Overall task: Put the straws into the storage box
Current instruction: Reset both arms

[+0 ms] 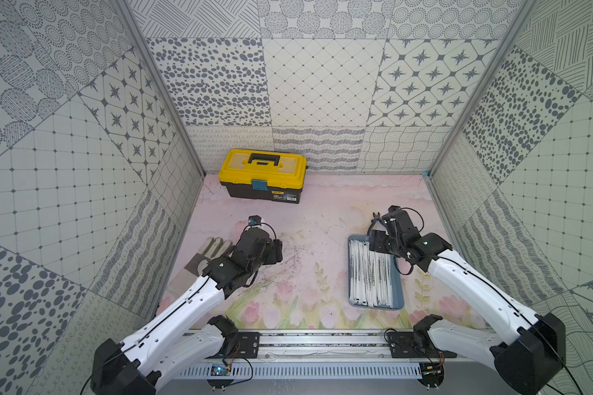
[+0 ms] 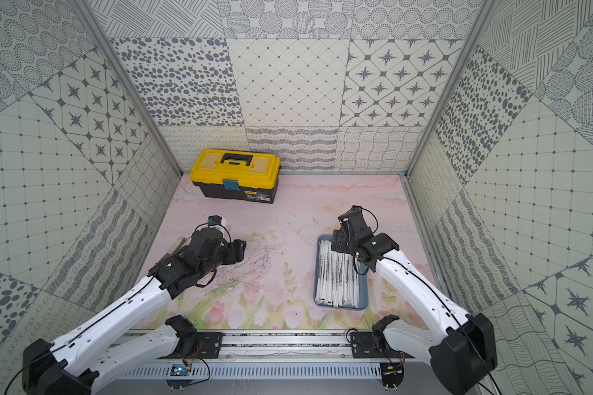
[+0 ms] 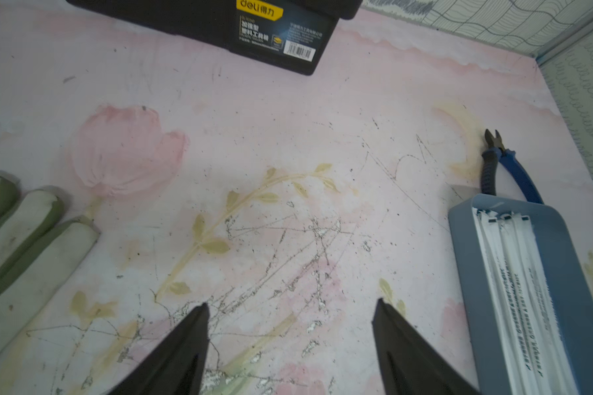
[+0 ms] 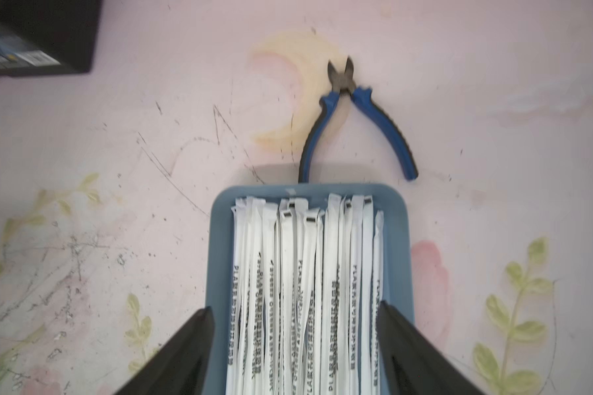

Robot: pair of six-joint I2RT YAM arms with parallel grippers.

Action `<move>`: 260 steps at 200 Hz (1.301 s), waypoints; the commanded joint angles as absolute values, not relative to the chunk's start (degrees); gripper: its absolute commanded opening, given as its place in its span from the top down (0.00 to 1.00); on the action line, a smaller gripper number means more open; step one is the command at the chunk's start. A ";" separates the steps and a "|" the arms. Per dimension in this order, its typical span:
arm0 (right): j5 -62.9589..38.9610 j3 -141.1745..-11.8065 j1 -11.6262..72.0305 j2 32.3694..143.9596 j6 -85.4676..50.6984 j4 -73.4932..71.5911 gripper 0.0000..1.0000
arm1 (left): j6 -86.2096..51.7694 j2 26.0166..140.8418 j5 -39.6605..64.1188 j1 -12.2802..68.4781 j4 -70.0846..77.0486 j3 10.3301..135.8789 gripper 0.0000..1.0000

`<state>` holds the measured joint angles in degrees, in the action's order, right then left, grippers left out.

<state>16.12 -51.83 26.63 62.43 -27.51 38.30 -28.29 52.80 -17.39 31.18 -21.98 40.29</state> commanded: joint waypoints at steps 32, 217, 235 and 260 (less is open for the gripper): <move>30.64 -38.31 10.91 62.21 -8.56 0.85 0.01 | -1.70 58.12 -44.26 25.36 23.42 27.05 0.04; 7.75 -22.95 3.26 89.17 -2.50 -49.02 0.01 | -5.41 90.97 -2.59 -0.03 56.33 20.56 0.01; 10.48 -22.48 3.25 88.93 -3.64 -49.73 0.01 | -5.91 90.11 -2.97 0.00 55.17 20.45 0.01; 10.61 -22.41 3.25 88.90 -3.74 -49.81 0.01 | -5.49 90.42 -2.65 0.00 54.05 21.16 0.01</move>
